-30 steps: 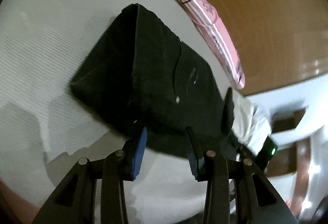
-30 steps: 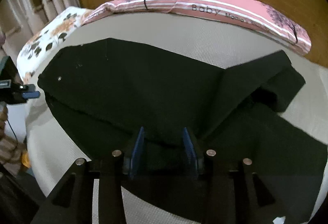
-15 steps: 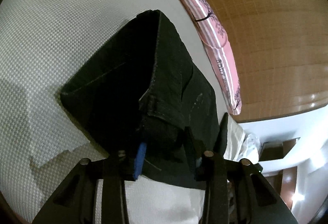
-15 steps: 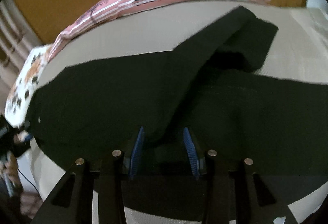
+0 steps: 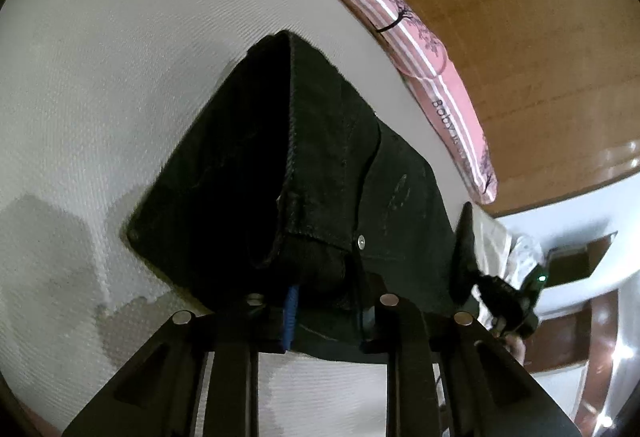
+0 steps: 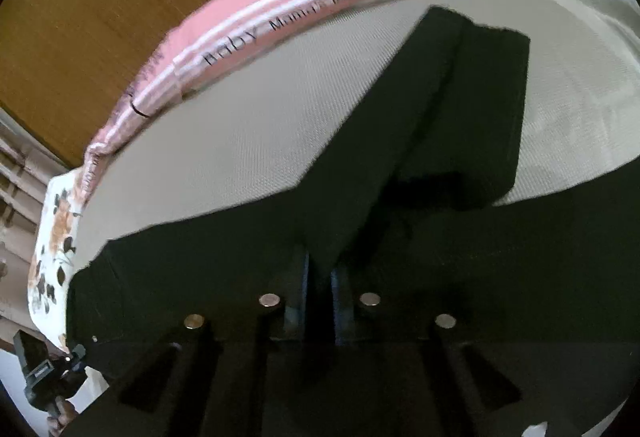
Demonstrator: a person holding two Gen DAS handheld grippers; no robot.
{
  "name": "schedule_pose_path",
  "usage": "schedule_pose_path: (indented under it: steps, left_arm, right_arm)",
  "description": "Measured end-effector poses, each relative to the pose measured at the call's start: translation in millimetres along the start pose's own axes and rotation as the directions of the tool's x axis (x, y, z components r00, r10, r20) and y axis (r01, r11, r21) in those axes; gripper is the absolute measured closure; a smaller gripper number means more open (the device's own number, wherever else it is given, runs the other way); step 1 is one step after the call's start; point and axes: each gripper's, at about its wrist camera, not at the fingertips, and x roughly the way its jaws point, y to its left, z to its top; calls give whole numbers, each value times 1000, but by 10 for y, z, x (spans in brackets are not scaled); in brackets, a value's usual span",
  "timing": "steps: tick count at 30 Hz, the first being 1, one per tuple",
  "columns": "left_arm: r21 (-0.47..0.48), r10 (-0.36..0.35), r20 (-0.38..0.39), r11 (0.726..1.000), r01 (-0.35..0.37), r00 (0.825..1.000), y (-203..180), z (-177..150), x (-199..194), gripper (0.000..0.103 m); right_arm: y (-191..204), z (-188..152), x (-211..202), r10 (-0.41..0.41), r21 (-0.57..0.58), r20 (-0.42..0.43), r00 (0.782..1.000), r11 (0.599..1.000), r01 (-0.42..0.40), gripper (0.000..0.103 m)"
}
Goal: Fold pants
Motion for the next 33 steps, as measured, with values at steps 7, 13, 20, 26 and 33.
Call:
schedule_pose_path:
  steps: [7,13,20,26,33]
  left_arm:
    - [173,65,-23,983,-60,998,-192,219,-75,83]
    - [306,188,-99,940,-150,977,-98,158,-11,83]
    - [349,264,-79,911,-221,961,-80,48,70,81]
    - [392,311,-33,878,-274,950,-208,-70,-69,62]
    - [494,340,51,809,-320,939,-456,-331,-372,59]
  right_arm:
    - [2,-126,-523,-51,-28,102,993,998,54,97]
    - [-82,-587,-752,-35,-5,60,998,999,35,98]
    - [-306,-938,-453,-57,50,-62,996,997,60,98]
    - [-353,-909,-423,3,65,-78,997,998,2,88]
    - [-451,-860,-614,38,67,-34,999,997,-35,71]
